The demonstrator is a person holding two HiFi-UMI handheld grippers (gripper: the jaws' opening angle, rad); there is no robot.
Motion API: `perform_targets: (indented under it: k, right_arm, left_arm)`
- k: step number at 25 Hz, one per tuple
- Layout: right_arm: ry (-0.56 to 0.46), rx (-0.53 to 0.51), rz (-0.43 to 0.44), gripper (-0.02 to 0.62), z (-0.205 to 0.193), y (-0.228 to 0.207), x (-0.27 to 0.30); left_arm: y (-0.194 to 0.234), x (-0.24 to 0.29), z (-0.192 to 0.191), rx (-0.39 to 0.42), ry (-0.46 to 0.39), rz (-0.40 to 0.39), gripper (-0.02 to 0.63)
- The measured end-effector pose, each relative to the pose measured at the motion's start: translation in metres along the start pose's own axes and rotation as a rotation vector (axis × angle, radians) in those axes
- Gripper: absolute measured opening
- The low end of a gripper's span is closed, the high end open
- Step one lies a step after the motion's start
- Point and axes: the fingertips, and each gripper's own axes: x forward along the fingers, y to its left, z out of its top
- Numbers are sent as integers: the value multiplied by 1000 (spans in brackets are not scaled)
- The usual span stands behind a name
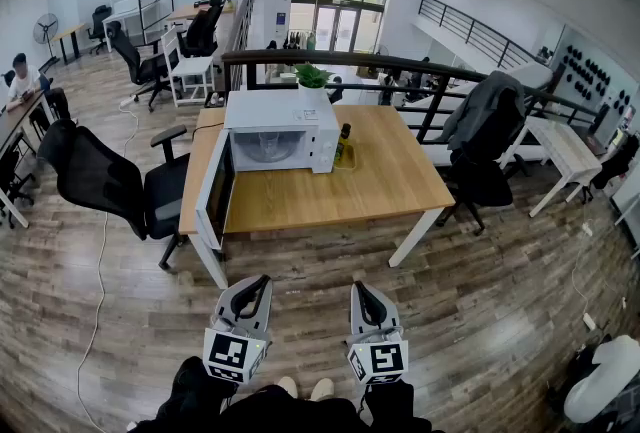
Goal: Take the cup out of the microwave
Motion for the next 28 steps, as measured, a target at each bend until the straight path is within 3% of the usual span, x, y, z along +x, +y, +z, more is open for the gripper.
perform_targets:
  k: [17,28]
  right_arm:
    - [2,-22,32,14,-7,14,26]
    - [6,-6,75,15,-19,-14,113]
  left_arm:
    - [28,4,-13,-15,6,33,29]
    - [76,70,-19,-11,28,99,29]
